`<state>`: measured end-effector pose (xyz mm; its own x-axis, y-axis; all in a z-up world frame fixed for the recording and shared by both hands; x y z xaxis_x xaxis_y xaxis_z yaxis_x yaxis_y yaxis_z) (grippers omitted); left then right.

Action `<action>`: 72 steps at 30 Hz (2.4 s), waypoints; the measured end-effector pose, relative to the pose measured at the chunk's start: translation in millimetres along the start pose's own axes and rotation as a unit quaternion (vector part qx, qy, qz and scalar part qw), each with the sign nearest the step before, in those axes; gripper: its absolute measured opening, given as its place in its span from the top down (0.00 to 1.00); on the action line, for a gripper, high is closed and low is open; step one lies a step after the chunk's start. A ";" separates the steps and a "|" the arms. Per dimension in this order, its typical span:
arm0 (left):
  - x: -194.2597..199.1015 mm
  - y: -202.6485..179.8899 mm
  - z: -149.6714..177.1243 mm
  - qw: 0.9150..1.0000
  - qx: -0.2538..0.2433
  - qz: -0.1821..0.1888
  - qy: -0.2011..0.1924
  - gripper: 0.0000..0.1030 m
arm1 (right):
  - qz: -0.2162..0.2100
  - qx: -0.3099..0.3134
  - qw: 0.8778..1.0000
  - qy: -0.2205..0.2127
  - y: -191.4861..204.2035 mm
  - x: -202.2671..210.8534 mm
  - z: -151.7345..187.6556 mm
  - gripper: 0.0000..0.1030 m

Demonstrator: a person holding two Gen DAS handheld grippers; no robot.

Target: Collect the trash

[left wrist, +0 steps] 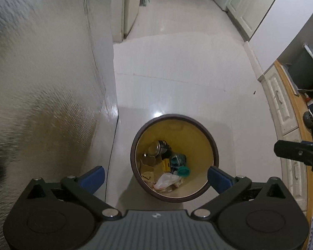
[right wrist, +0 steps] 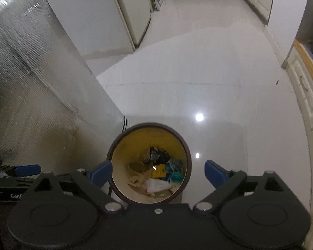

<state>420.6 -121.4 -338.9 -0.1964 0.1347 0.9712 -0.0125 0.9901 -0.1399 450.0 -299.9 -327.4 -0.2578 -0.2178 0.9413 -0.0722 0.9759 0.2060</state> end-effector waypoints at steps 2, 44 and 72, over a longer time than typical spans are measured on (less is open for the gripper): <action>12.7 -2.8 3.2 1.000 -0.005 0.003 -0.009 0.00 | 0.006 0.005 1.000 -0.015 0.7 16.0 3.7 0.04; 190.7 -20.6 123.5 0.978 -0.101 -0.005 -0.183 0.00 | 0.058 -0.026 0.976 -0.207 19.3 201.0 155.5 0.00; 192.9 5.0 166.4 0.975 -0.096 -0.014 -0.202 0.00 | 0.126 -0.003 0.968 -0.218 37.2 203.3 204.7 0.00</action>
<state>219.6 -97.0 -184.3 -0.5692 0.1198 0.8134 0.1533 0.9874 -0.0381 197.7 -310.9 -183.1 -0.6492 0.0427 0.7594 0.0509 0.9986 -0.0126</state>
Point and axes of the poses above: each gripper's, at about its wrist camera, not at the fingertips, and x roughly against the way its jaws point, y to its left, z to its underside, the point moved 10 cm from there along -x, roughly the way its jaws point, and after that the axes turned 11 degrees about y, right-handed, at the moved point
